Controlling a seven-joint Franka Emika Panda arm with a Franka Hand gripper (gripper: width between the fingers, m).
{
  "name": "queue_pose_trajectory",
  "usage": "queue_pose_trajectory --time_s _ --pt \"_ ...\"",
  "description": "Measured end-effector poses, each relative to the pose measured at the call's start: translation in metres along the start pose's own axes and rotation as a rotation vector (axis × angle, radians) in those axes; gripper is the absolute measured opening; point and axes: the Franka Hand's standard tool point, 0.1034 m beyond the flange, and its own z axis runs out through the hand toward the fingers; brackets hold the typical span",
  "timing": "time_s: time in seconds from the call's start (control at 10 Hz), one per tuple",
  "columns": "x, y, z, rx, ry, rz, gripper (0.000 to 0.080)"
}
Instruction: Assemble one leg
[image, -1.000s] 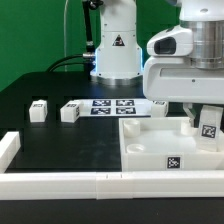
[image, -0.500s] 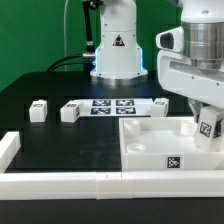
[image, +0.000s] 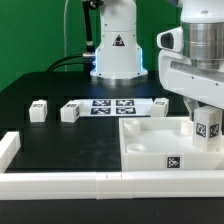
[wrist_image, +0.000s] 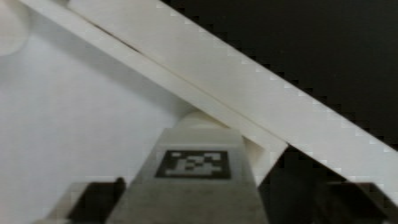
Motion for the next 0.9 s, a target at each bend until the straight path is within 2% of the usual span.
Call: queue_pose_trajectory --time_s 0.1,0.2,0.7,0.9 --pt "0.0009 0.0003 -0.0001 0.0 0.002 -0.177 0.0624" --pt "0.0013 -0.0002 -0.0002 0.004 0.006 -0.303 0.0643" --pt "-0.0011 0.0003 0.002 -0.003 0.006 -0.902 0.0649" --pt "0.0029 0.0002 0.0011 -0.027 0.017 -1.173 0.0649"
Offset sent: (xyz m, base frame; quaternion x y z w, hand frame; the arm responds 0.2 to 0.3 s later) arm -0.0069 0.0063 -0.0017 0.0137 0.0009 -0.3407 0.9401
